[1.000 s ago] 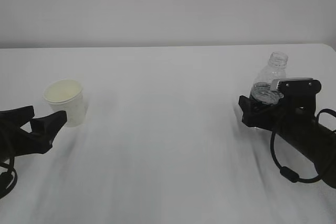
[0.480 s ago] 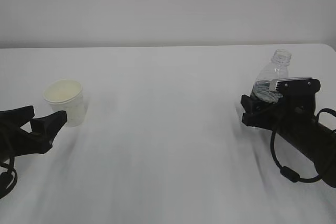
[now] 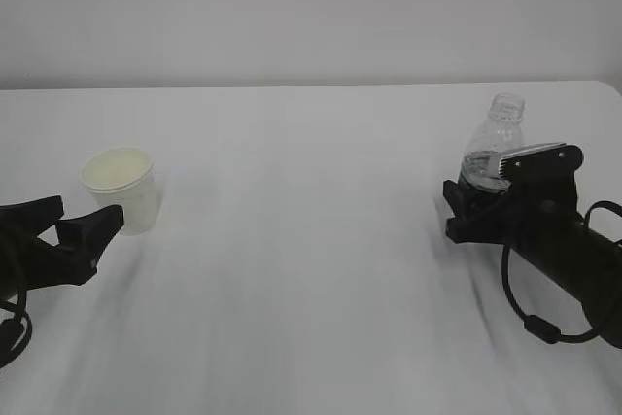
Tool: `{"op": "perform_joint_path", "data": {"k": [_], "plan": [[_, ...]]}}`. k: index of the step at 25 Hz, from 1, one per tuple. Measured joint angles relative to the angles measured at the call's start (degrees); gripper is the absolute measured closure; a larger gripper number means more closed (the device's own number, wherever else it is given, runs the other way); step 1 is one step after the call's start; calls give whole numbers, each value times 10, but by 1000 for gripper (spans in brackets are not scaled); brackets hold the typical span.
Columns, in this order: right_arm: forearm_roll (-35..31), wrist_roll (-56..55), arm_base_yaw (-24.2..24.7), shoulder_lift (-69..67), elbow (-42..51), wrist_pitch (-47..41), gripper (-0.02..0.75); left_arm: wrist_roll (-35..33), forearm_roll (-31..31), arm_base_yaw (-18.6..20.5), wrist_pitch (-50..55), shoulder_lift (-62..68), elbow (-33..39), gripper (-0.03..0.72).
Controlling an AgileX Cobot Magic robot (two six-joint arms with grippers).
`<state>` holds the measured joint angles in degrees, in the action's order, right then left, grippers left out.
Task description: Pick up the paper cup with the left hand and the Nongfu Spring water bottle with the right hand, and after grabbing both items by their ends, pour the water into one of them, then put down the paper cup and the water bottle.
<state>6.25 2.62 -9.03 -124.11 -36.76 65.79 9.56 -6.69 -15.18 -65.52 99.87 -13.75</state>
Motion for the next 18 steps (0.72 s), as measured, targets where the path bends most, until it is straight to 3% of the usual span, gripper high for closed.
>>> {"op": "perform_joint_path", "data": {"k": [9,18], "plan": [[24,20,0,6,4,-6,281,0,0,0,0,0,0,101],[28,20,0,104,56,-16,281,0,-1,0,0,0,0,101]]}}
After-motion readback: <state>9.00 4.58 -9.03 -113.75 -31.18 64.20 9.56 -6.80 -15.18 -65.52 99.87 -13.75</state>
